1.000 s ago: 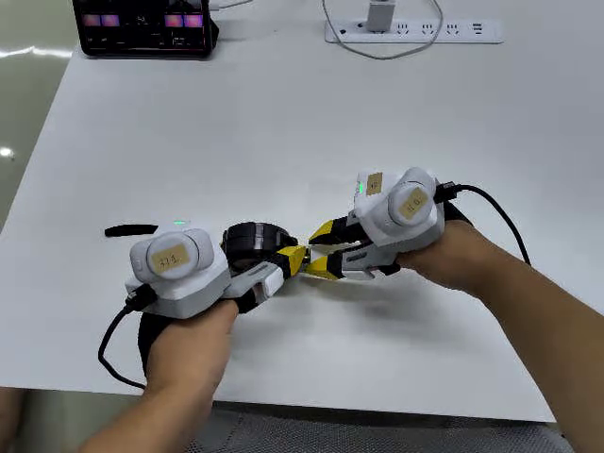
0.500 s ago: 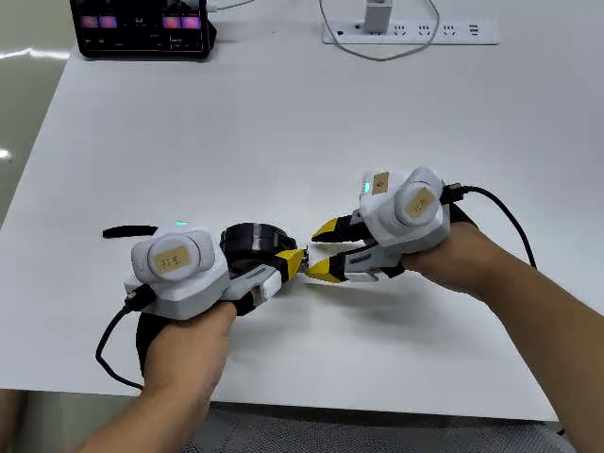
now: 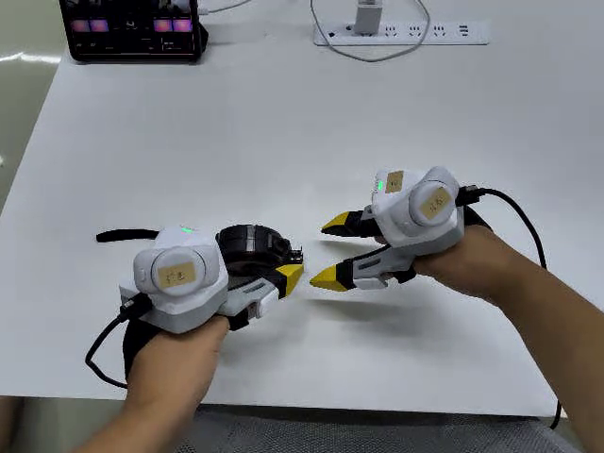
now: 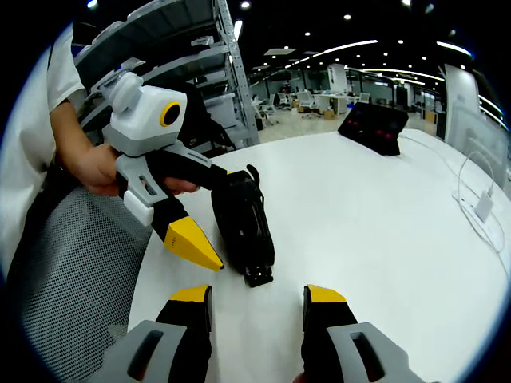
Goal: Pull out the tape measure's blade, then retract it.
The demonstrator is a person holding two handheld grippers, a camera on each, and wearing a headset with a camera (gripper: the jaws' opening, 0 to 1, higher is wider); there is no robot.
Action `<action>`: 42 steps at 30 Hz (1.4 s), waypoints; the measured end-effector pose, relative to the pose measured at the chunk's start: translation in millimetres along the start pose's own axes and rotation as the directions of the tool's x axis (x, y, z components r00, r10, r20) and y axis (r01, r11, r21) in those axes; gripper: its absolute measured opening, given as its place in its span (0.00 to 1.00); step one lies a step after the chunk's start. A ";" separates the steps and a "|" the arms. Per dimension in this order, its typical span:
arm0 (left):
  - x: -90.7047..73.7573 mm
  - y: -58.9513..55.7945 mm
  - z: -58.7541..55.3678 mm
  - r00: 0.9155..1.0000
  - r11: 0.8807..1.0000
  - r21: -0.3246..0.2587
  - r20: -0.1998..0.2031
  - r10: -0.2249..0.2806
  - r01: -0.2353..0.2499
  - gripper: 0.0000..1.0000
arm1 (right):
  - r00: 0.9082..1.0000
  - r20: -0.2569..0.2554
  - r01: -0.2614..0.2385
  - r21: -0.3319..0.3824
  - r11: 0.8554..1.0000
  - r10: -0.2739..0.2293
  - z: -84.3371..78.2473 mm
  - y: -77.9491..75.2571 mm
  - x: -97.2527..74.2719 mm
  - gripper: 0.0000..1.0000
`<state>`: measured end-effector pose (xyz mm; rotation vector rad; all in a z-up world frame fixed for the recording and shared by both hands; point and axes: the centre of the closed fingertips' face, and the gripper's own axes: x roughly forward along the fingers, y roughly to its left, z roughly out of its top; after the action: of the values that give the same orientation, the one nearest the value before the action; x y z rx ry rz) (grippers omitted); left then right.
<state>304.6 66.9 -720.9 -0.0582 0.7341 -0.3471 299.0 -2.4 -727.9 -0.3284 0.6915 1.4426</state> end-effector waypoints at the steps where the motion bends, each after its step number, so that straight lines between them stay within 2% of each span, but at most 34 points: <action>1: -0.8 -1.2 -0.9 1.000 1.000 0.014 -0.004 -0.004 0.004 0.71 | 1.000 0.000 0.003 0.001 1.000 -0.003 -0.5 0.3 -0.9 0.44; 5: -3.8 -3.7 -3.0 1.000 0.998 0.065 -0.013 -0.008 0.009 0.76 | 1.000 -0.003 0.009 0.014 1.000 -0.009 -1.6 1.4 -3.8 0.47; 7: -5.4 -5.5 -2.1 1.000 0.996 0.091 -0.005 -0.012 0.013 0.77 | 1.000 -0.004 0.016 0.017 1.000 -0.016 -2.7 1.0 -5.2 0.48; 15: -5.8 -7.4 -4.7 0.999 0.991 0.128 -0.022 -0.028 0.031 0.80 | 0.999 0.003 0.033 0.025 0.999 -0.033 -1.1 0.4 -8.9 0.50; 18: -7.2 -8.1 -3.4 0.999 0.990 0.138 -0.014 -0.040 0.041 0.80 | 0.999 0.006 0.038 0.025 0.999 -0.039 -0.5 0.9 -11.0 0.51; 27: -17.2 -9.5 3.7 0.996 0.980 0.178 0.019 -0.088 0.083 0.81 | 0.998 0.014 0.066 0.034 0.997 -0.067 -3.9 4.7 -29.1 0.54; 34: -23.8 -10.8 1.8 0.993 0.966 0.233 0.010 -0.119 0.113 0.83 | 0.995 0.015 0.094 0.056 0.994 -0.095 -10.0 3.8 -42.8 0.57; 42: -34.5 -5.1 0.3 0.991 0.957 0.261 0.006 -0.136 0.130 0.84 | 0.991 0.020 0.131 0.082 0.988 -0.133 -15.5 -0.7 -58.2 0.61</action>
<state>279.6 73.4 -697.4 0.1369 0.6567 -0.5684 297.1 -57.9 -704.3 -0.2873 0.6928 1.2877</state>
